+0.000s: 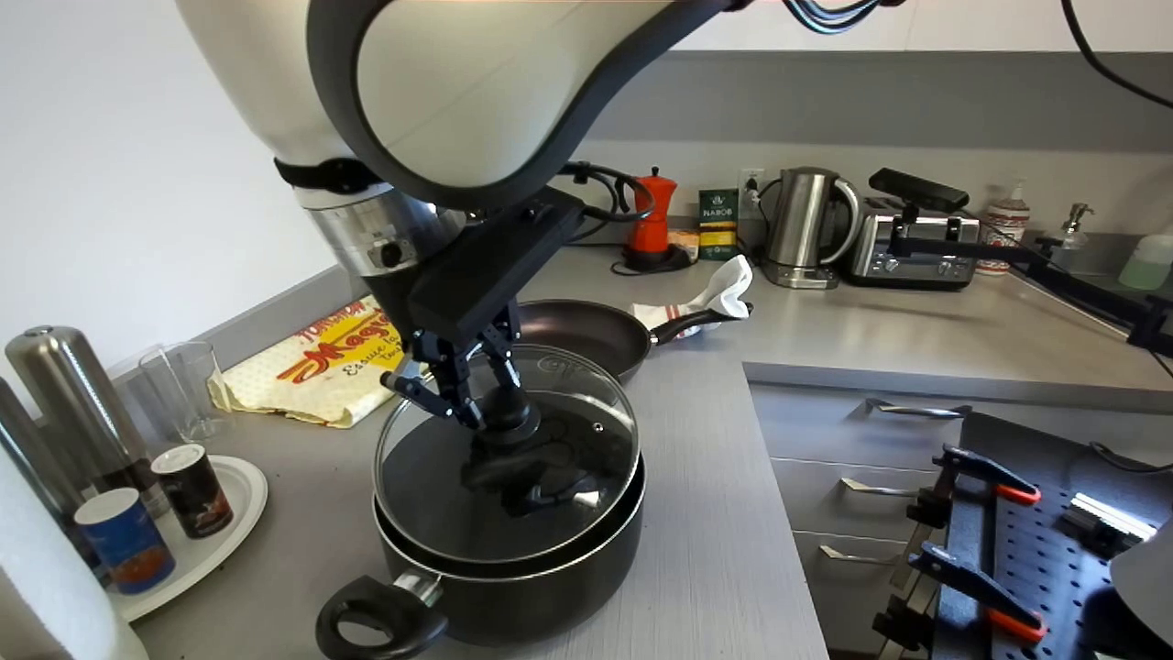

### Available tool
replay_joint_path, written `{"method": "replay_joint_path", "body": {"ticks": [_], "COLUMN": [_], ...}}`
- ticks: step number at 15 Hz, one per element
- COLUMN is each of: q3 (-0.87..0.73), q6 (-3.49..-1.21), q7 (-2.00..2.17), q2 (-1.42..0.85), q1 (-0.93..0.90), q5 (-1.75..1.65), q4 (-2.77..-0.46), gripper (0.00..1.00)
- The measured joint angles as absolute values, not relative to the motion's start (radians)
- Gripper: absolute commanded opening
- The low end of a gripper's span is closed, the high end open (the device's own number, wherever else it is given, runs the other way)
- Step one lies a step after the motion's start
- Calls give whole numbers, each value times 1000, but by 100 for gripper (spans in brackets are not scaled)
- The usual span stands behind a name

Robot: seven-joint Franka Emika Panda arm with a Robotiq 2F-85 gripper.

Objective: Put the glass lid on the black pot.

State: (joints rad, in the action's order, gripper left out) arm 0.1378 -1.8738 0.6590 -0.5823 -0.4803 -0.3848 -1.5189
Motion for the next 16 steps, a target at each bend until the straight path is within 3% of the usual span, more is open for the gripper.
{"method": "replay_joint_path", "body": {"ticks": [16], "q3": [128], "q6": [-1816], "q7": [656], "q2": [-600], "q1": [-504], "q5": [-360], "q4": [-1451], "gripper": [23]}}
